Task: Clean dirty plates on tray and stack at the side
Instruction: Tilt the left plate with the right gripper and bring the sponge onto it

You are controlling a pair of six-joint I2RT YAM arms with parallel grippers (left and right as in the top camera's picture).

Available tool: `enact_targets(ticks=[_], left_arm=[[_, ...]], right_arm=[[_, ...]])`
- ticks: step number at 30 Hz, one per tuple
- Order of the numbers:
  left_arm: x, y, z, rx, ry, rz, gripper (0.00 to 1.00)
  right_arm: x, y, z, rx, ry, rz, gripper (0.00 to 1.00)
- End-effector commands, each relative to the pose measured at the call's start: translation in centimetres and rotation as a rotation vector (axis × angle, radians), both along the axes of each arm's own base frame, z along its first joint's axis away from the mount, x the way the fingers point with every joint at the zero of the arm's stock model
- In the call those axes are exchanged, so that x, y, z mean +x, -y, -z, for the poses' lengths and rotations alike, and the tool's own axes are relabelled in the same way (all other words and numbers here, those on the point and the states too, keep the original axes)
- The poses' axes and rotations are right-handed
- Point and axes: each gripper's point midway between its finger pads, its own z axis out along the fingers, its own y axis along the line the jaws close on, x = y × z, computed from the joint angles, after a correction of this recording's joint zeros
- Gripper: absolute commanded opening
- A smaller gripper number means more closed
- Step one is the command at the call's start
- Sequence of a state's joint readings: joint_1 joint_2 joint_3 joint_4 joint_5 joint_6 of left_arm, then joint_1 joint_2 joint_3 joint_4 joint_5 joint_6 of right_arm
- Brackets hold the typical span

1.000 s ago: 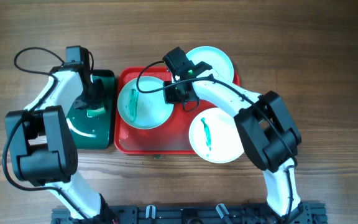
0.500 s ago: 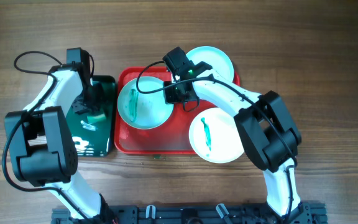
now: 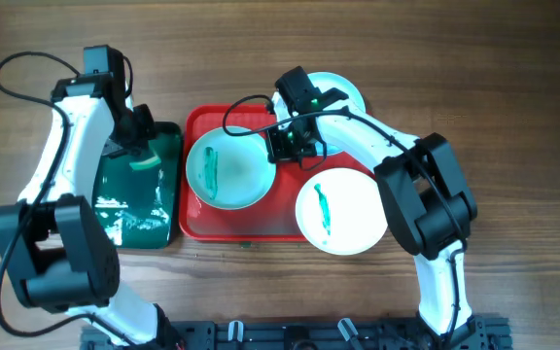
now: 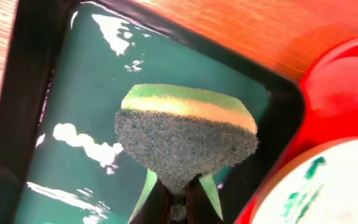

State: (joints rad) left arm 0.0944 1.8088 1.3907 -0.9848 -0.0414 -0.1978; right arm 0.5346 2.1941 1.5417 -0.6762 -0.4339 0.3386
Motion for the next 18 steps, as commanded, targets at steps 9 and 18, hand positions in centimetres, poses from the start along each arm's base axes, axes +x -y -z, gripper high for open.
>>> enact_targets(ticks=[9,18], left_arm=[[0.2,10.0,-0.6,-0.149,0.075,0.113,0.04],[-1.2,11.5,4.8,-0.054,0.085,0.121,0.04]], right_arm=[[0.3,-0.3,0.9,0.004,-0.015,0.031,0.04],[0.9,0.7,0.0,-0.028,0.007,0.067,0.04]])
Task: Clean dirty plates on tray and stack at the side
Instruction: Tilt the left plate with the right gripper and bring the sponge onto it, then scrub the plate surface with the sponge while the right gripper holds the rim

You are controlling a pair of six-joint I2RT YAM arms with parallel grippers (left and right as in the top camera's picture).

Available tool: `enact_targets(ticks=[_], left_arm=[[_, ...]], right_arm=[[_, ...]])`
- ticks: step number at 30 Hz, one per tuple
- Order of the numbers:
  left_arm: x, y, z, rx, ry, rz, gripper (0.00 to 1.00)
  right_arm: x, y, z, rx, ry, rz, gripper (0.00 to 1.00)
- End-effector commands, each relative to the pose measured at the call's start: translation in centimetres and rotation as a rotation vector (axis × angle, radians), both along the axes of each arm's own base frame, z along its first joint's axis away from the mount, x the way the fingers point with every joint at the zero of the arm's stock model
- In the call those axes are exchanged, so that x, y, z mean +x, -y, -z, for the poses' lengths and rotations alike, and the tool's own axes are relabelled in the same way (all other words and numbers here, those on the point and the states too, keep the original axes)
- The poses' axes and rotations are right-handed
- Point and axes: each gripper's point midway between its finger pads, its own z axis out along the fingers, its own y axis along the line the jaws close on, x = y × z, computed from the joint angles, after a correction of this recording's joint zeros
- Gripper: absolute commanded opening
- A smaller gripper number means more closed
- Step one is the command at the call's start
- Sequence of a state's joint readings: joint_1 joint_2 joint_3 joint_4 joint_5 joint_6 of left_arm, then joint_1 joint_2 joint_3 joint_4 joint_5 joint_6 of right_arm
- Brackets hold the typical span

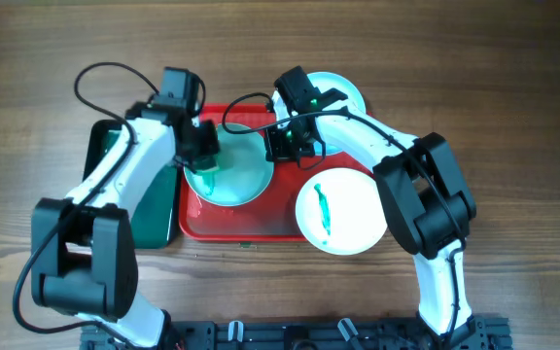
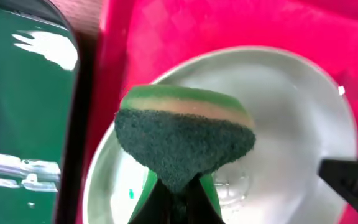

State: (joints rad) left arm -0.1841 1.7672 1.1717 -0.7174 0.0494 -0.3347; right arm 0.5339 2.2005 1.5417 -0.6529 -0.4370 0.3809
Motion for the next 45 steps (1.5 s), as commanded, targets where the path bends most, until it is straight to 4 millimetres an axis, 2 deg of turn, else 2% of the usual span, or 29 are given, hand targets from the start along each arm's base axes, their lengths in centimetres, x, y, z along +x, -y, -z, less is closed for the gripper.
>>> enact_targets(ticks=[1,7,12,15,18,20,21,23,24,25,27,28,30,32,37,40,43,45], left_arm=[[-0.6,-0.7,1.8,0.104,0.012,-0.062,0.04],[-0.9,-0.6,3.5,0.207,-0.001,-0.053,0.04],[-1.7,0.7,5.4,0.220,-0.046,-0.028,0.04],[-3.0,3.3,6.3,0.104,-0.115,0.042,0.04],[-4.9,9.4,5.3,-0.235,-0.168,0.302,0.04],[-5.7,11.3,4.3,-0.368,-0.178,0.385,0.04],[-5.8,11.5,4.2,-0.386,-0.179,0.390,0.04],[-5.4,10.6,4.4,-0.353,-0.172,0.370,0.04],[-4.8,9.3,4.9,-0.289,-0.170,0.312,0.04],[-4.2,7.3,5.6,-0.195,-0.173,0.215,0.04],[-3.5,1.5,6.4,0.075,-0.165,-0.012,0.04],[-3.4,-0.1,6.4,0.156,-0.157,-0.049,0.04],[-3.4,-2.7,6.1,0.291,-0.143,-0.079,0.04],[-3.5,-3.9,5.8,0.365,-0.137,-0.086,0.04],[-3.0,-4.4,5.3,0.433,-0.102,-0.077,0.04],[-1.8,-3.8,5.2,0.430,-0.048,-0.073,0.04],[-0.2,-2.1,5.1,0.381,0.024,-0.056,0.04],[0.4,1.0,5.5,0.242,0.035,0.053,0.04]], right_arm=[[0.7,1.5,-0.3,-0.068,0.026,0.038,0.04],[0.2,4.0,0.2,-0.204,0.024,0.065,0.04],[0.3,4.0,0.5,-0.204,0.035,0.067,0.04],[0.2,4.1,1.1,-0.201,0.030,0.085,0.04],[0.2,4.0,1.1,-0.200,0.031,0.088,0.04],[0.2,4.0,1.1,-0.200,0.031,0.088,0.04],[0.2,4.0,1.1,-0.199,0.031,0.087,0.04],[0.0,3.7,1.0,-0.181,0.020,0.082,0.04],[-0.1,3.7,1.1,-0.177,0.016,0.083,0.04],[-0.2,3.6,1.1,-0.172,0.012,0.081,0.04],[-0.5,3.4,1.3,-0.152,0.001,0.075,0.04],[-0.6,3.4,1.4,-0.150,0.000,0.075,0.04],[-0.5,3.3,1.4,-0.149,0.002,0.077,0.04],[-0.4,3.3,1.4,-0.146,0.005,0.077,0.04],[-0.3,3.2,1.4,-0.144,0.006,0.082,0.04],[-0.3,3.2,1.4,-0.144,0.006,0.081,0.04],[-0.4,3.2,1.4,-0.144,0.009,0.074,0.04],[-0.4,3.2,1.4,-0.144,0.011,0.068,0.04]])
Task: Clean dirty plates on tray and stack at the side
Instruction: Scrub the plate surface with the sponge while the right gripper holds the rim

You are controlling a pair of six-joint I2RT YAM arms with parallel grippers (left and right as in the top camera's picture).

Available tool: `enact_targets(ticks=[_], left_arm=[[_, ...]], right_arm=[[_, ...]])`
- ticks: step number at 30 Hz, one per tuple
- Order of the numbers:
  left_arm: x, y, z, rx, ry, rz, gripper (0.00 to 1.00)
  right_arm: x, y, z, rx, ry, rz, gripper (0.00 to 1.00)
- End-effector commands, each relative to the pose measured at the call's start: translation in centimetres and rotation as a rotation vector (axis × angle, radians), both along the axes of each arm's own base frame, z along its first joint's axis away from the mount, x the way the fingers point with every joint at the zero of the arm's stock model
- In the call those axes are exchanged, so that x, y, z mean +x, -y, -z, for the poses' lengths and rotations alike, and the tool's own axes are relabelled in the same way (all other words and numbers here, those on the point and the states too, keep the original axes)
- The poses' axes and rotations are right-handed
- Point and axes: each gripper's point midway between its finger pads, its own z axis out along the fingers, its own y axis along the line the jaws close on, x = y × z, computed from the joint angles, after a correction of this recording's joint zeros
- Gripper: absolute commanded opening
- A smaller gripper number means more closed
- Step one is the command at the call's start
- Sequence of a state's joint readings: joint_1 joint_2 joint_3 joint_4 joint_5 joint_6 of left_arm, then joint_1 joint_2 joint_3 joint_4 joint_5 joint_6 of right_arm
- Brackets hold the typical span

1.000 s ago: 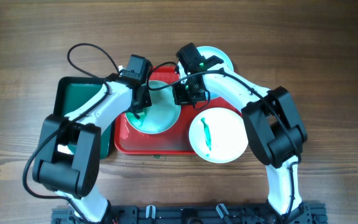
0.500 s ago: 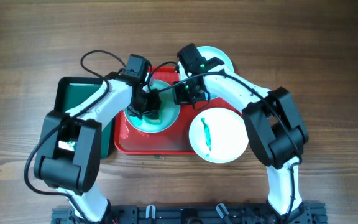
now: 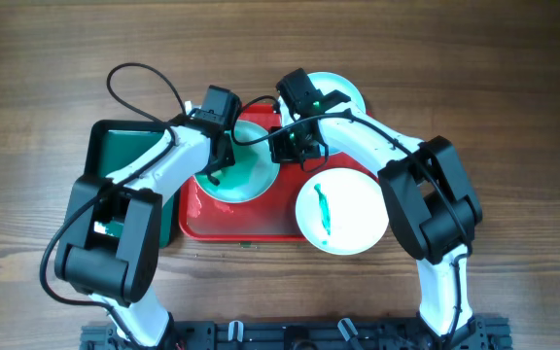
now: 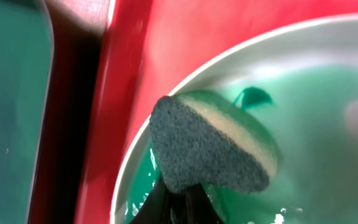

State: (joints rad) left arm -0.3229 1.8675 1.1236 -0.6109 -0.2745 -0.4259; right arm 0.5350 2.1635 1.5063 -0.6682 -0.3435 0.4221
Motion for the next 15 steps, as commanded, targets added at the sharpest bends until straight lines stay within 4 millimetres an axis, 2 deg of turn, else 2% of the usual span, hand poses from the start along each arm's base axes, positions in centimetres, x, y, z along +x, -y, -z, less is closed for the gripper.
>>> enact_targets(ticks=[1,5,8,9,11,15], left_arm=[[0.0,3.3,2.0,-0.147,-0.037,0.139,0.04],[-0.8,8.7,1.4,-0.434,-0.076,0.303,0.04],[-2.1,11.0,0.7,-0.576,-0.118,0.378,0.04],[-2.3,11.0,0.7,-0.588,-0.127,0.377,0.04],[-2.1,9.6,1.1,-0.550,-0.134,0.306,0.04],[-0.4,4.1,2.0,-0.380,-0.096,0.111,0.04]], right_arm=[[-0.3,1.5,1.3,-0.058,-0.005,0.003,0.04],[-0.4,1.2,1.2,-0.044,-0.006,-0.013,0.04],[-0.8,0.8,1.0,-0.015,-0.018,-0.033,0.04],[-1.1,0.3,0.8,0.018,-0.031,-0.056,0.04],[-2.2,0.0,0.9,0.049,-0.074,-0.071,0.04],[-4.2,-0.6,1.4,0.139,-0.140,-0.101,0.04]])
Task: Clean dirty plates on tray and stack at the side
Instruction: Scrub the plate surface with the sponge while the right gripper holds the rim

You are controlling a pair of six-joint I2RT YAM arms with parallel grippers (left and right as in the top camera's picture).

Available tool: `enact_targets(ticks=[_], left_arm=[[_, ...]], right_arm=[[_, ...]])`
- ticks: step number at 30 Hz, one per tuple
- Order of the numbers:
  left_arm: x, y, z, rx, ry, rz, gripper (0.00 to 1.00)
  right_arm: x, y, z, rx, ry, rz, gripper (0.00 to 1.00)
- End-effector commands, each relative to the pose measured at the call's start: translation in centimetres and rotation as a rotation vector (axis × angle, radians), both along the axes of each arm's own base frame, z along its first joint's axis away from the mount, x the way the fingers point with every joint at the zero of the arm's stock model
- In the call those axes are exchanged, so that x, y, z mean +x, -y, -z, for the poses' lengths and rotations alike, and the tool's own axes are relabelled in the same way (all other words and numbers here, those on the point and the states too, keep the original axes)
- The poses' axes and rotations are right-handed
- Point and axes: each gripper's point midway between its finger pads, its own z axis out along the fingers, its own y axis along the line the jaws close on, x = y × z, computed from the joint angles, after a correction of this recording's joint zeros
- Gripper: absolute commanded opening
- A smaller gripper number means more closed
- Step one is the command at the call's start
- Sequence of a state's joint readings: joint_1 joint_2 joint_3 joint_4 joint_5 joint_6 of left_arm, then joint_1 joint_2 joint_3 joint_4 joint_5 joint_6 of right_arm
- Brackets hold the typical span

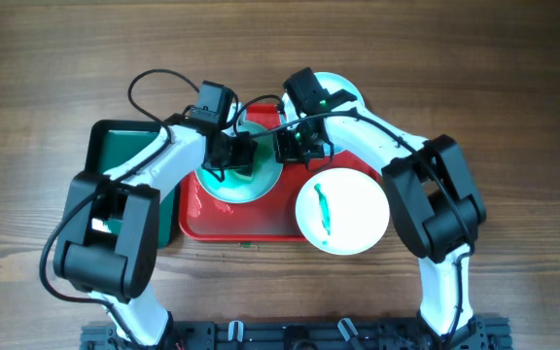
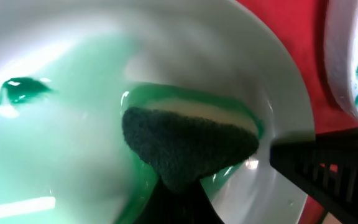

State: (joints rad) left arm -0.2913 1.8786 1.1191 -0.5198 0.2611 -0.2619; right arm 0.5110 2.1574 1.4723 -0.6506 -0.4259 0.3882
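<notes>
A white plate [image 1: 253, 187], awash with green, lies on the red tray [image 1: 231, 222]. My left gripper [image 1: 233, 160] is shut on a green-and-yellow sponge [image 2: 188, 142], pressing its dark scouring face into the plate [image 2: 55, 137] near its right side. A small green blob [image 2: 18, 90] remains at the left. My right gripper [image 1: 290, 148] is shut on the plate's right rim; one of its black fingers [image 2: 328, 171] shows there. A second white plate [image 1: 341, 211] with a green streak lies at the tray's right edge.
A dark basin of green water [image 1: 124, 194] stands left of the tray. Another white plate [image 1: 343, 89] lies behind the right arm at the back. Both arms' cables loop over the tray's back edge. Bare wooden table surrounds everything.
My left gripper has moved the sponge from the plate's left rim to its right side, close to the right gripper's finger. More of the plate is washed green. The right gripper has stayed put.
The left gripper first held the sponge over the green basin while the right gripper sat at the plate's rim. Then the sponge was above the streaked plate on the tray, then down on its left side, and now on its right, the streak smeared into a green wash.
</notes>
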Motion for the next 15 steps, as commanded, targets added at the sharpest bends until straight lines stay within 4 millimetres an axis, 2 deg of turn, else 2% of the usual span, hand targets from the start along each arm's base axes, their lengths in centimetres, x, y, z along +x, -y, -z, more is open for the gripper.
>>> enact_targets(ticks=[1,2,6,9,12,15], left_arm=[[0.5,-5.2,2.1,0.146,-0.031,-0.167,0.04],[1.1,-7.6,2.1,0.231,-0.008,-0.221,0.04],[1.7,-11.6,1.9,0.399,0.029,-0.354,0.04],[1.6,-11.6,1.9,0.389,0.023,-0.419,0.04],[1.0,-9.3,2.2,0.288,-0.023,-0.387,0.04],[-0.4,-2.9,1.6,-0.007,-0.093,-0.146,0.04]], right_arm=[[-3.5,-0.6,1.4,0.082,-0.111,-0.072,0.04],[-3.3,-0.4,1.3,0.083,-0.110,-0.066,0.04],[-3.2,-0.4,1.4,0.081,-0.105,-0.065,0.04],[-3.2,-0.4,1.4,0.081,-0.105,-0.065,0.04],[-3.1,-0.4,1.4,0.078,-0.101,-0.063,0.04],[-3.1,-0.4,1.4,0.079,-0.100,-0.064,0.05]])
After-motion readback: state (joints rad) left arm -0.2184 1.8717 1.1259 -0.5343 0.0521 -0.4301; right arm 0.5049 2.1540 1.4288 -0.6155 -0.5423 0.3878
